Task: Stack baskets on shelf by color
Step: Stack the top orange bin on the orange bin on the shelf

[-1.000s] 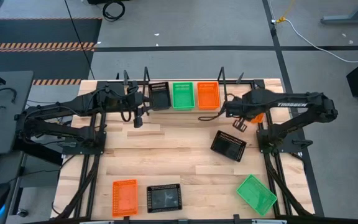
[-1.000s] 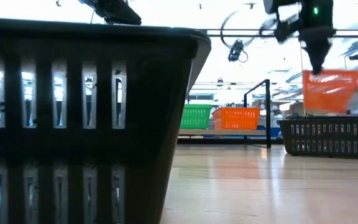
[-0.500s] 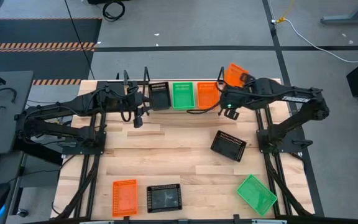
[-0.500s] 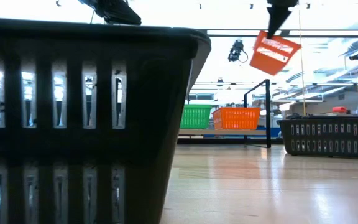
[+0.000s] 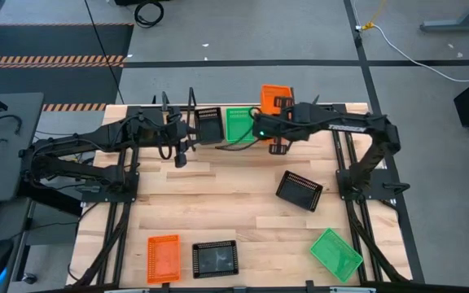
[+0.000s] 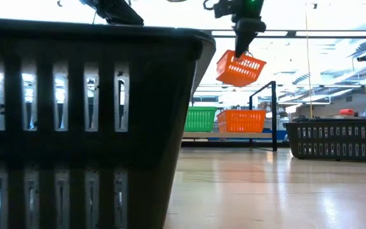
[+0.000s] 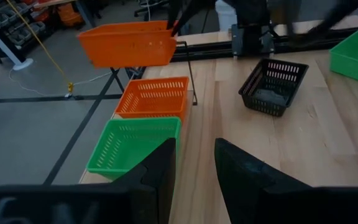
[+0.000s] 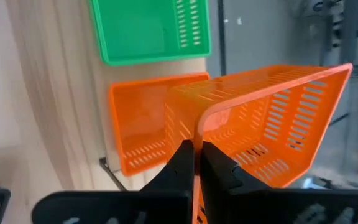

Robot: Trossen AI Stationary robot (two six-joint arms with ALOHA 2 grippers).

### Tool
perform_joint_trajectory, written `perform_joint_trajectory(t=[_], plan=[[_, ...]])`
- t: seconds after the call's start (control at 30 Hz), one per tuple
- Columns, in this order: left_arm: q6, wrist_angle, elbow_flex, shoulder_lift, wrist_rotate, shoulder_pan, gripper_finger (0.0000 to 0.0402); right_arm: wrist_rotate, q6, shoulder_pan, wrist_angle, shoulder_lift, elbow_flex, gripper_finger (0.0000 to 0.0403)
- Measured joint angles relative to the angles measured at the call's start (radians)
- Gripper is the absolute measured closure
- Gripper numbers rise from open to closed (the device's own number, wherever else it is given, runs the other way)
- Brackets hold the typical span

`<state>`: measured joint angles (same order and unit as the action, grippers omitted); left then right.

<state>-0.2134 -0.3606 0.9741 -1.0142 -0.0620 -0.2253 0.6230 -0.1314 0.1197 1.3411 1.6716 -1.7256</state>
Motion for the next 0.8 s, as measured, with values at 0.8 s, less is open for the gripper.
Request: perform_joint_trajectory(t=[0.8], plan=[[-0.008,-0.029,0.000,0.000,0.000,0.000,0.0283,-0.233,-0.049,0.173,-0.086,0.116,-0.003,0.0392]])
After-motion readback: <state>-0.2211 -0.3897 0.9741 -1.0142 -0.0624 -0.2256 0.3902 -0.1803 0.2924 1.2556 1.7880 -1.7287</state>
